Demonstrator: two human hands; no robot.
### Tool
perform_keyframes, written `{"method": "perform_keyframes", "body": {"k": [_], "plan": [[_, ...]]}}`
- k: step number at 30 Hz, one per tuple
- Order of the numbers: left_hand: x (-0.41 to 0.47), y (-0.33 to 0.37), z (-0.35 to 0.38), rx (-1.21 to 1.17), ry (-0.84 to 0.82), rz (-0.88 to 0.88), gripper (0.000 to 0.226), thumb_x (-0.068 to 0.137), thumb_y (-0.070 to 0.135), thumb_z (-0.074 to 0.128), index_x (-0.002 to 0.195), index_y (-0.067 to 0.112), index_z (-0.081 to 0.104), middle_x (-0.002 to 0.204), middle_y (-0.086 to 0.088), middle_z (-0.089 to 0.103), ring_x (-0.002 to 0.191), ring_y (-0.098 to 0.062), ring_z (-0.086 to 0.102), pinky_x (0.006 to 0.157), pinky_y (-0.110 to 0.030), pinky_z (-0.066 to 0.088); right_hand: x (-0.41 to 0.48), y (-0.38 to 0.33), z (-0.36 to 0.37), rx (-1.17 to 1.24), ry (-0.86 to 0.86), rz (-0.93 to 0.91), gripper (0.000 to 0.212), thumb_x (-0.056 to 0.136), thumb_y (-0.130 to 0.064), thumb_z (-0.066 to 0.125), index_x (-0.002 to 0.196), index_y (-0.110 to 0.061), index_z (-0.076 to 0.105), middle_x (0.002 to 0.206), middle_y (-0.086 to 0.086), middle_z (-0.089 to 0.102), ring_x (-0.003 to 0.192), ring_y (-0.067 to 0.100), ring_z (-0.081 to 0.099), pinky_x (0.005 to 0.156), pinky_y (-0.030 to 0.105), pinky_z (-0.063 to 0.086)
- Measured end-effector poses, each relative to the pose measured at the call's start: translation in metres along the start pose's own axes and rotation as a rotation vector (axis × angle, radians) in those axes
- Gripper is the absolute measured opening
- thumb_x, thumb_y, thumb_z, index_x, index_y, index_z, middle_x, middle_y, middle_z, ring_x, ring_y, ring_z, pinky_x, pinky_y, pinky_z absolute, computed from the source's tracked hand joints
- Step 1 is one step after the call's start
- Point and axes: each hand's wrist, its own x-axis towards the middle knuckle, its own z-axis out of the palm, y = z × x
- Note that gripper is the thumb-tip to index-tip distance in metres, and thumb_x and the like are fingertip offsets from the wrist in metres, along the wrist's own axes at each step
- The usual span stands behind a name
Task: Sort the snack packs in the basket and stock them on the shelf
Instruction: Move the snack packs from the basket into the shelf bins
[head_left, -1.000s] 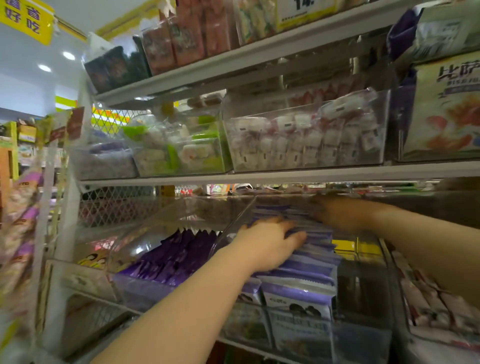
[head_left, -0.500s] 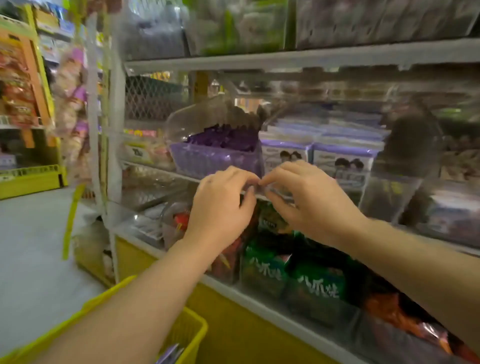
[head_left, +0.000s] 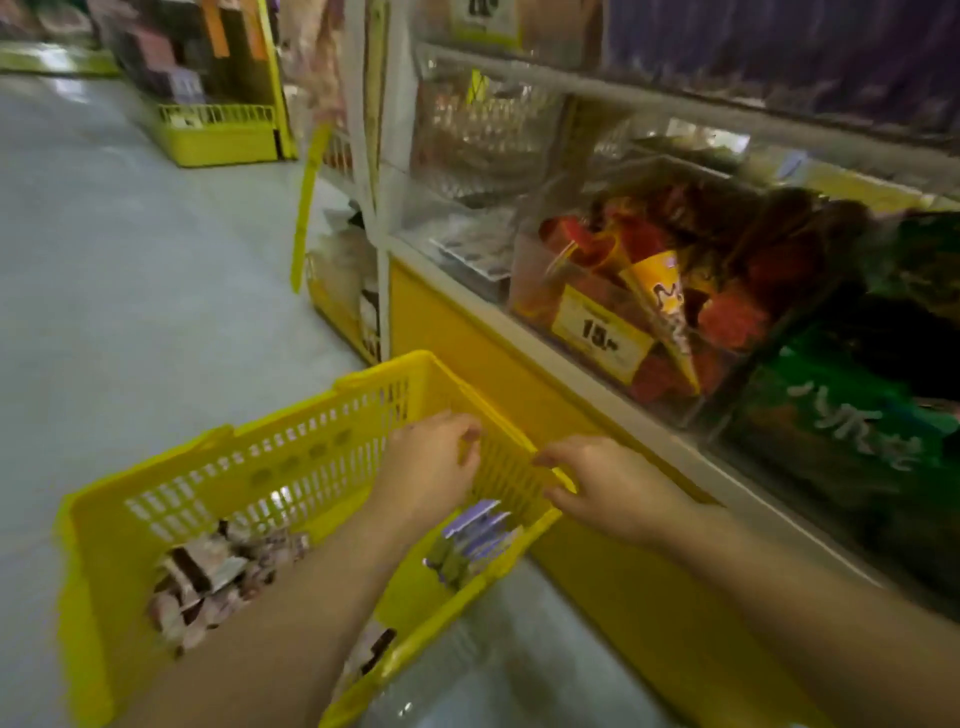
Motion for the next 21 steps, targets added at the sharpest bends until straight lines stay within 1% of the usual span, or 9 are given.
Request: {"method": "perform_keyframes", "body": {"k": [3, 5, 7, 8, 10, 12, 15, 18, 21], "plan": [[-0.006, -0.038, 0.045, 0.016, -0.289, -0.098, 0.032, 0.092, 0.028, 0.058, 0.123, 0.024, 0.062, 0.124, -0.005, 0.059, 0.116, -0.025, 0.056, 0.095, -0.036, 0.044, 0.019, 0.013, 0.042, 0.038, -0.099, 0.006, 0.035, 0.091, -0.032, 0.056, 0.125, -0.026, 0.057, 0.126, 0.0, 0.06, 0.12, 0.019, 0.053, 0.098, 0.033, 0.043], [-0.011, -0.054, 0.072, -0.012, -0.478, -0.1, 0.039, 0.091, 0.03, 0.061, 0.129, 0.022, 0.059, 0.13, -0.009, 0.054, 0.121, -0.028, 0.051, 0.099, -0.034, 0.041, 0.023, 0.023, 0.064, 0.043, -0.158, -0.008, 0.035, 0.093, -0.037, 0.053, 0.125, -0.024, 0.056, 0.125, 0.001, 0.06, 0.121, 0.019, 0.052, 0.1, 0.034, 0.041], [-0.016, -0.064, 0.095, -0.016, -0.586, -0.078, 0.048, 0.088, 0.036, 0.065, 0.133, 0.025, 0.055, 0.139, -0.009, 0.046, 0.126, -0.028, 0.046, 0.102, -0.031, 0.038, 0.022, 0.031, 0.083, -0.01, -0.147, -0.063, 0.033, 0.097, -0.042, 0.042, 0.118, -0.023, 0.06, 0.116, 0.001, 0.063, 0.114, 0.02, 0.055, 0.098, 0.034, 0.039], [-0.018, -0.068, 0.104, 0.012, -0.616, -0.071, 0.054, 0.086, 0.041, 0.066, 0.136, 0.028, 0.052, 0.143, -0.007, 0.04, 0.129, -0.027, 0.042, 0.103, -0.032, 0.037, 0.021, 0.034, 0.09, -0.048, -0.125, -0.101, 0.037, 0.099, -0.042, 0.034, 0.112, -0.022, 0.062, 0.11, 0.0, 0.065, 0.109, 0.021, 0.057, 0.097, 0.033, 0.038], [-0.019, -0.077, 0.12, 0.091, -0.642, -0.047, 0.061, 0.084, 0.048, 0.065, 0.14, 0.033, 0.045, 0.148, -0.004, 0.031, 0.131, -0.027, 0.037, 0.104, -0.034, 0.038, 0.021, 0.034, 0.099, -0.086, -0.093, -0.152, 0.048, 0.098, -0.041, 0.021, 0.104, -0.022, 0.064, 0.102, -0.001, 0.067, 0.101, 0.022, 0.058, 0.095, 0.034, 0.036], [-0.019, -0.083, 0.131, 0.171, -0.645, -0.022, 0.064, 0.083, 0.051, 0.064, 0.141, 0.036, 0.04, 0.151, -0.003, 0.026, 0.132, -0.028, 0.036, 0.104, -0.037, 0.039, 0.023, 0.032, 0.104, -0.076, -0.064, -0.157, 0.053, 0.096, -0.041, 0.016, 0.101, -0.022, 0.065, 0.098, -0.002, 0.068, 0.096, 0.023, 0.059, 0.093, 0.035, 0.037], [-0.017, -0.088, 0.142, 0.274, -0.62, 0.011, 0.066, 0.082, 0.055, 0.061, 0.141, 0.038, 0.036, 0.149, -0.003, 0.027, 0.128, -0.028, 0.041, 0.1, -0.039, 0.041, 0.025, 0.029, 0.108, -0.018, -0.004, -0.139, 0.049, 0.095, -0.039, 0.023, 0.095, -0.021, 0.068, 0.09, -0.002, 0.07, 0.087, 0.024, 0.062, 0.087, 0.035, 0.039], [-0.012, -0.094, 0.144, 0.321, -0.551, -0.013, 0.063, 0.081, 0.055, 0.06, 0.137, 0.037, 0.039, 0.147, -0.005, 0.029, 0.121, -0.029, 0.046, 0.095, -0.04, 0.043, 0.024, 0.029, 0.111, -0.003, 0.031, -0.149, 0.048, 0.095, -0.038, 0.025, 0.089, -0.019, 0.069, 0.084, -0.001, 0.07, 0.081, 0.024, 0.063, 0.084, 0.035, 0.039], [-0.007, -0.101, 0.143, 0.34, -0.551, -0.042, 0.06, 0.08, 0.053, 0.062, 0.135, 0.039, 0.042, 0.153, -0.007, 0.02, 0.126, -0.031, 0.04, 0.094, -0.041, 0.044, 0.025, 0.03, 0.112, 0.003, 0.031, -0.141, 0.051, 0.094, -0.039, 0.022, 0.088, -0.02, 0.068, 0.085, -0.001, 0.07, 0.083, 0.024, 0.062, 0.087, 0.034, 0.036]]}}
